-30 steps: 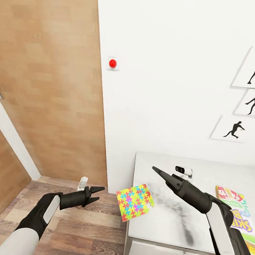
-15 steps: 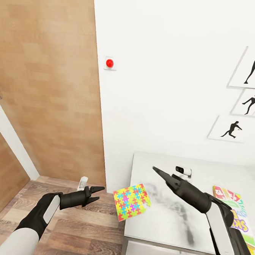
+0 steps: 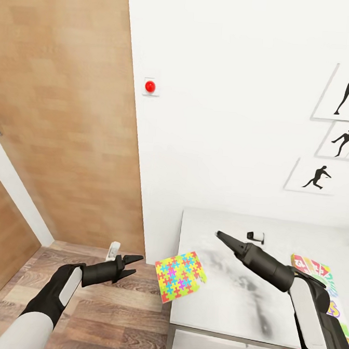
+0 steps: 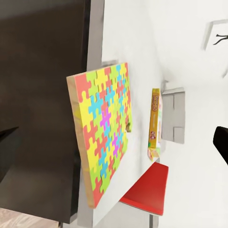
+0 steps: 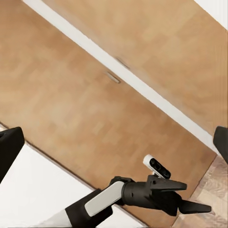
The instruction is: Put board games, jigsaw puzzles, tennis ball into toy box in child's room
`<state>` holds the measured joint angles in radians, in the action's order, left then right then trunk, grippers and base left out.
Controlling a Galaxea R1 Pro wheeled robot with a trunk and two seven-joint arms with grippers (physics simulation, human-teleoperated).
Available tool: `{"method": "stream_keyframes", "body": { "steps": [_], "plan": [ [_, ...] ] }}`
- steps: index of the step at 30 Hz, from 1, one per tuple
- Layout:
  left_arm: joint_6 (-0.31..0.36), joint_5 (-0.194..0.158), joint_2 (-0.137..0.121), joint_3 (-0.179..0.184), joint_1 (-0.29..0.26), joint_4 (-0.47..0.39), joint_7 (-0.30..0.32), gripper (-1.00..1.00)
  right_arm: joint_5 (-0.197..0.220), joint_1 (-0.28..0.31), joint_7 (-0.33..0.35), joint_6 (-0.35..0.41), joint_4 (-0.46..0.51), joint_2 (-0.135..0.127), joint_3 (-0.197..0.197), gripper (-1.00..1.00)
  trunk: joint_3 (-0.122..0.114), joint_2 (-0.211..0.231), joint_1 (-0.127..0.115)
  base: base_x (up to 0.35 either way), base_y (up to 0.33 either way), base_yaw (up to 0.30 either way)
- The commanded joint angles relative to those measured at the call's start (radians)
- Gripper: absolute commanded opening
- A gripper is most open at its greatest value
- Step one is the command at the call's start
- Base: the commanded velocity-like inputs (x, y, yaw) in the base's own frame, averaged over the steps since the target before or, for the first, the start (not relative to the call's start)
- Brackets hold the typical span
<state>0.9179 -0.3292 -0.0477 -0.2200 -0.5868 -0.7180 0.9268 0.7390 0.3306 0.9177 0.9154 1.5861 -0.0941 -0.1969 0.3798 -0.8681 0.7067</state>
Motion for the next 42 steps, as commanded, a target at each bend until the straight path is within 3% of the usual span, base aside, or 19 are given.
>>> {"method": "stream_keyframes", "body": {
  "steps": [1, 5, 8, 17, 38, 42],
  "plan": [
    [0.004, 0.001, 0.000, -0.001, -0.001, 0.000, 0.003, 1.00, 0.000, 0.001, 0.027, 0.006, 0.000, 0.000, -0.001, 1.00, 0.001, -0.001, 0.000, 0.000, 0.000, 0.000],
    [0.004, 0.001, 0.000, -0.002, -0.001, 0.000, 0.003, 1.00, 0.002, 0.001, 0.216, 0.009, 0.001, 0.001, -0.005, 1.00, 0.001, -0.001, 0.000, 0.000, 0.000, 0.000],
    [0.004, 0.001, 0.000, -0.002, -0.001, 0.000, 0.006, 1.00, 0.001, 0.001, 0.278, 0.011, 0.001, -0.002, -0.022, 1.00, 0.001, -0.001, 0.000, 0.000, 0.000, 0.000],
    [0.004, 0.001, 0.000, -0.002, -0.001, 0.000, 0.008, 1.00, 0.000, 0.001, 0.306, 0.010, 0.002, 0.000, -0.045, 1.00, 0.001, -0.001, 0.000, 0.000, 0.000, 0.000],
    [0.005, 0.000, 0.000, -0.006, -0.001, 0.000, 0.010, 1.00, 0.000, 0.001, 0.308, 0.002, 0.002, 0.002, -0.043, 1.00, -0.005, -0.001, 0.000, 0.000, 0.020, -0.042],
    [0.007, 0.000, 0.000, -0.007, -0.001, 0.000, 0.009, 1.00, 0.001, 0.001, 0.308, 0.001, 0.002, 0.002, -0.043, 1.00, 0.008, -0.029, 0.015, 0.000, 0.000, 0.000]
  ]
}}
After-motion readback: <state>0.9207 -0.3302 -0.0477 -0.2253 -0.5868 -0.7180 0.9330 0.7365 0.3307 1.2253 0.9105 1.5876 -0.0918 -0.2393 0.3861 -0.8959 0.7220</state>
